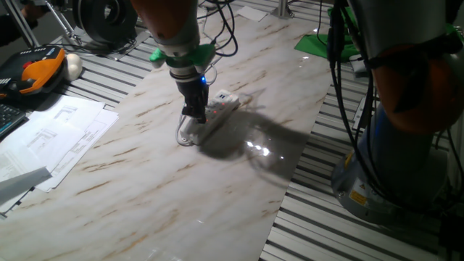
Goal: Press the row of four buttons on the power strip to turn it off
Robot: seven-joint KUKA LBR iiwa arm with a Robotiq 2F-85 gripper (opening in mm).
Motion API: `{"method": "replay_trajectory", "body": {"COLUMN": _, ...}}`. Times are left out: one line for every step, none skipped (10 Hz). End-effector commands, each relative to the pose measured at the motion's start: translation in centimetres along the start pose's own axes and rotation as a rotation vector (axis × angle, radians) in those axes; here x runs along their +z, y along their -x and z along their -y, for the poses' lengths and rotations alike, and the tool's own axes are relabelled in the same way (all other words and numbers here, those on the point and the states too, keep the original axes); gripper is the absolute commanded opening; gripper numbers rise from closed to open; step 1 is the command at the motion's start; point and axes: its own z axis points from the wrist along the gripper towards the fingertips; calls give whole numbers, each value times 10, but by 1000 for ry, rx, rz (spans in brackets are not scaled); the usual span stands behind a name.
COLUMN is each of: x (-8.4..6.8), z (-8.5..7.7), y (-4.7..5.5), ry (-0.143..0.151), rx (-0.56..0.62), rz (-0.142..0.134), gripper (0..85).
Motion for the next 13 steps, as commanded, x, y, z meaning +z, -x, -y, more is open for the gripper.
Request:
{"method": "replay_trajectory", "body": {"x": 2, "z": 0, "y": -1, "ry": 2, "rx": -2, "rz": 6, "gripper": 0}}
{"method": "replay_trajectory", "body": {"x": 5, "z": 0, "y": -3, "ry": 0, "rx": -2, "rz": 12, "gripper": 0}}
{"method": "replay_trajectory", "body": {"x": 8, "z": 0, "y": -6, "ry": -1, "rx": -3, "rz": 18, "gripper": 0}}
{"method": "replay_trajectory", "body": {"x": 10, "z": -1, "y": -6, "ry": 0, "rx": -3, "rz": 19, "gripper": 0}}
{"method": "replay_trajectory", "body": {"x": 10, "z": 0, "y": -7, "ry": 0, "rx": -3, "rz": 19, "gripper": 0}}
{"method": "replay_trajectory", "body": {"x": 12, "z": 2, "y": -7, "ry": 0, "rx": -8, "rz": 22, "gripper": 0}}
{"method": "replay_trajectory", "body": {"x": 14, "z": 3, "y": -7, "ry": 4, "rx": -10, "rz": 24, "gripper": 0}}
{"method": "replay_trajectory", "body": {"x": 14, "z": 4, "y": -7, "ry": 6, "rx": -10, "rz": 22, "gripper": 0}}
{"method": "replay_trajectory", "body": {"x": 15, "z": 4, "y": -8, "ry": 7, "rx": -10, "rz": 24, "gripper": 0}}
{"method": "replay_trajectory", "body": {"x": 17, "z": 3, "y": -7, "ry": 7, "rx": -9, "rz": 26, "gripper": 0}}
{"method": "replay_trajectory", "body": {"x": 17, "z": 3, "y": -7, "ry": 8, "rx": -9, "rz": 26, "gripper": 0}}
{"method": "replay_trajectory", "body": {"x": 11, "z": 2, "y": -6, "ry": 0, "rx": -7, "rz": 20, "gripper": 0}}
{"method": "replay_trajectory", "body": {"x": 4, "z": 4, "y": -6, "ry": -8, "rx": -7, "rz": 13, "gripper": 0}}
